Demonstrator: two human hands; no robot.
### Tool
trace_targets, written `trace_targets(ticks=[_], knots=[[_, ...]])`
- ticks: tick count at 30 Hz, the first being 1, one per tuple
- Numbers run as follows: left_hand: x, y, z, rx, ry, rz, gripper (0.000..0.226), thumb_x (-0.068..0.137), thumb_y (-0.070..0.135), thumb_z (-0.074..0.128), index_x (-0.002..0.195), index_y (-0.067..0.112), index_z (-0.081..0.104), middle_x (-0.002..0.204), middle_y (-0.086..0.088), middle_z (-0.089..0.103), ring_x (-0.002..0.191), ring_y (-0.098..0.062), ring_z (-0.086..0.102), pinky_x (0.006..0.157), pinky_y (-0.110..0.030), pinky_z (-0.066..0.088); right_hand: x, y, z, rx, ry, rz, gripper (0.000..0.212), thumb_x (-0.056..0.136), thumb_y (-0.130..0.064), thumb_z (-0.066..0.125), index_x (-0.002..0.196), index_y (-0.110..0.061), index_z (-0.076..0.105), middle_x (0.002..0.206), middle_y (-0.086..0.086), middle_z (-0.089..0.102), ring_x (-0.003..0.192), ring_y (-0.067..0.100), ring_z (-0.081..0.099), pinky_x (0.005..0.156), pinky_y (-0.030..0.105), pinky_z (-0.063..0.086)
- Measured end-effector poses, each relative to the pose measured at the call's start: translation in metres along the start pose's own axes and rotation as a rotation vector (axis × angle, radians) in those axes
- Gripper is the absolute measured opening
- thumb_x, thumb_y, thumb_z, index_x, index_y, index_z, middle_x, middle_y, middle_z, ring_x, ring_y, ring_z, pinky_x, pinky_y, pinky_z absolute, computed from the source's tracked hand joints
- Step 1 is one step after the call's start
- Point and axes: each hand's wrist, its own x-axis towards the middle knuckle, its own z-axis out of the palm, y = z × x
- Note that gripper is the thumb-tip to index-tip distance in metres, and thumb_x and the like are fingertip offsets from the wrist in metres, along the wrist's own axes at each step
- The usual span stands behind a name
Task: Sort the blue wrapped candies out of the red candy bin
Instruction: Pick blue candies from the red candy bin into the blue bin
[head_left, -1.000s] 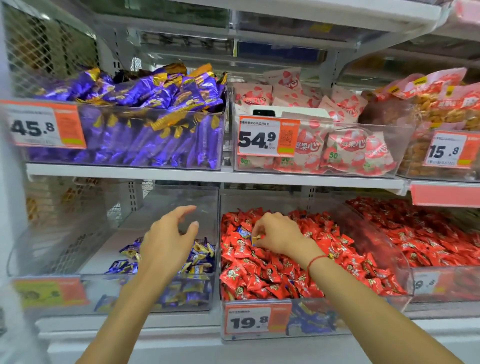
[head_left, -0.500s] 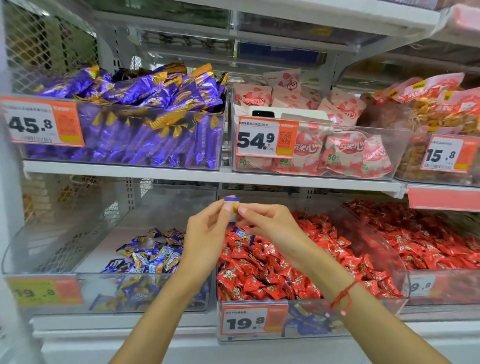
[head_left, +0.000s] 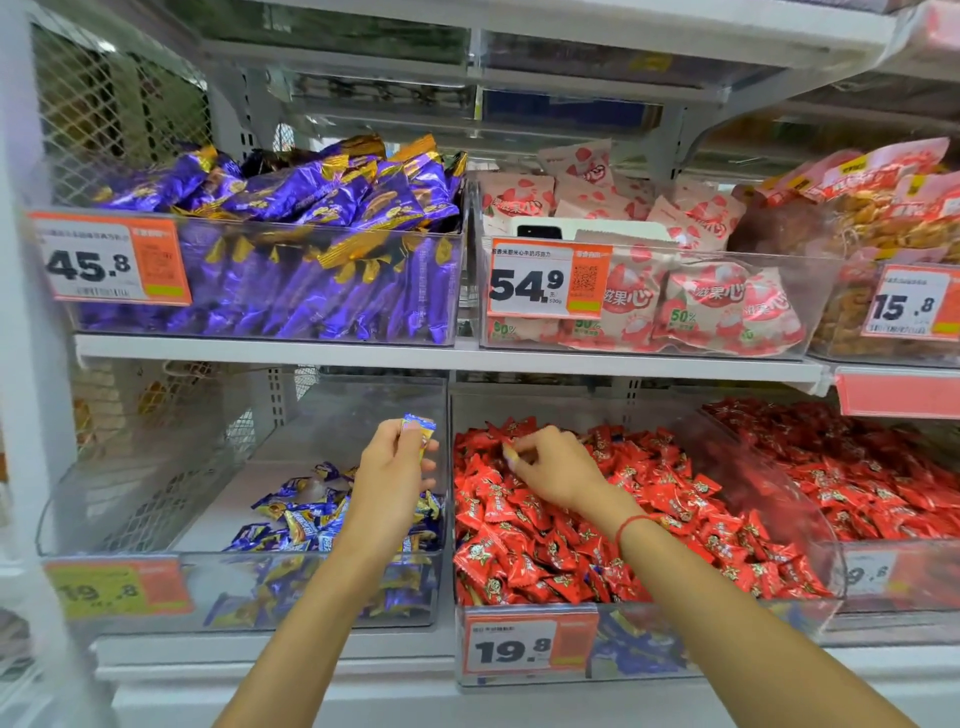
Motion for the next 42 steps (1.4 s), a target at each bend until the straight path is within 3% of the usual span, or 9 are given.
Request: trace_targets(ticks=[5, 8, 11, 20, 24, 31, 33, 36, 42], knots=[[-0.004, 0.007, 0.011, 0.000, -0.073, 0.007, 0.026, 0.102, 0.043, 0.031, 0.091, 0.027, 0.050, 0.093, 0.003, 0.059, 0.081, -0.011, 0.055, 0.093, -0.039, 0.050, -0.045, -0.009, -0.036, 0.854, 0.085, 0.035, 0.022, 0.081, -0.016, 0.076, 0.101, -0.012, 0.069, 0.089, 0.001, 0.075, 0.076, 0.005, 0.069, 0.063, 0.009, 0.048], [-0.012, 0.009, 0.022, 0.074, -0.124, 0.024, 0.049, 0.086, 0.071, 0.029, 0.092, 0.028, 0.052, 0.094, 0.003, 0.062, 0.085, -0.015, 0.058, 0.094, -0.041, 0.048, -0.069, -0.027, -0.048, 1.007, 0.123, -0.053, 0.015, 0.078, -0.013, 0.077, 0.092, -0.014, 0.074, 0.086, 0.000, 0.076, 0.081, 0.005, 0.070, 0.072, 0.016, 0.055], [-0.023, 0.010, 0.028, 0.170, -0.143, 0.132, 0.068, 0.071, 0.081, 0.029, 0.091, 0.021, 0.053, 0.076, 0.002, 0.055, 0.067, -0.015, 0.051, 0.070, -0.036, 0.044, -0.079, -0.040, -0.048, 1.011, 0.170, -0.096, 0.016, 0.078, -0.011, 0.077, 0.094, -0.010, 0.076, 0.088, 0.003, 0.076, 0.083, 0.009, 0.070, 0.077, 0.018, 0.054], [-0.022, 0.000, 0.022, 0.268, 0.027, 0.337, 0.041, 0.097, 0.045, 0.044, 0.087, 0.007, 0.054, 0.056, 0.002, 0.032, 0.046, -0.009, 0.027, 0.048, -0.025, 0.027, -0.089, -0.033, -0.038, 0.892, 0.108, -0.152, 0.024, 0.091, -0.004, 0.061, 0.107, -0.020, 0.070, 0.093, -0.004, 0.075, 0.091, 0.004, 0.069, 0.085, 0.020, 0.052], [-0.005, -0.008, 0.003, 0.271, 0.065, 0.260, 0.044, 0.097, 0.045, 0.045, 0.095, 0.002, 0.056, 0.075, -0.027, 0.046, 0.056, -0.019, 0.037, 0.057, -0.039, 0.040, -0.079, 0.016, -0.057, 0.546, 0.290, -0.024, 0.025, 0.090, -0.004, 0.060, 0.094, -0.026, 0.071, 0.085, -0.007, 0.073, 0.084, 0.002, 0.068, 0.080, 0.017, 0.049], [0.013, -0.031, -0.026, 0.671, 0.075, 0.107, 0.027, 0.102, 0.030, 0.036, 0.095, 0.006, 0.045, 0.092, -0.018, 0.056, 0.083, -0.034, 0.051, 0.067, -0.039, 0.032, -0.090, 0.055, -0.056, 0.263, -0.072, -0.060, 0.020, 0.092, -0.013, 0.062, 0.098, -0.029, 0.072, 0.103, -0.011, 0.069, 0.097, 0.002, 0.063, 0.085, 0.016, 0.048], [0.014, -0.036, -0.029, 0.717, -0.012, 0.056, 0.038, 0.102, 0.034, 0.035, 0.120, 0.005, 0.051, 0.114, -0.021, 0.059, 0.106, -0.037, 0.055, 0.083, -0.042, 0.040, -0.091, 0.055, -0.052, 0.223, -0.136, -0.096, 0.022, 0.091, -0.012, 0.064, 0.104, -0.028, 0.071, 0.107, -0.011, 0.069, 0.100, 0.003, 0.061, 0.087, 0.018, 0.048], [0.006, -0.032, -0.028, 0.829, -0.105, 0.059, 0.052, 0.102, 0.038, 0.035, 0.149, 0.014, 0.032, 0.147, -0.008, 0.043, 0.130, -0.027, 0.045, 0.102, -0.041, 0.036, -0.092, 0.057, -0.054, 0.218, -0.063, -0.116, 0.031, 0.089, -0.014, 0.067, 0.114, -0.031, 0.066, 0.113, -0.014, 0.065, 0.103, 0.003, 0.059, 0.087, 0.020, 0.047], [-0.013, 0.001, -0.012, 0.786, -0.346, 0.466, 0.028, 0.095, 0.037, 0.055, 0.122, 0.040, 0.058, 0.120, 0.029, 0.055, 0.112, 0.001, 0.051, 0.093, -0.026, 0.038, -0.097, 0.042, -0.065, 0.557, -0.190, -0.161, 0.022, 0.082, -0.023, 0.075, 0.104, -0.027, 0.074, 0.106, -0.015, 0.071, 0.104, -0.001, 0.062, 0.093, 0.021, 0.048]])
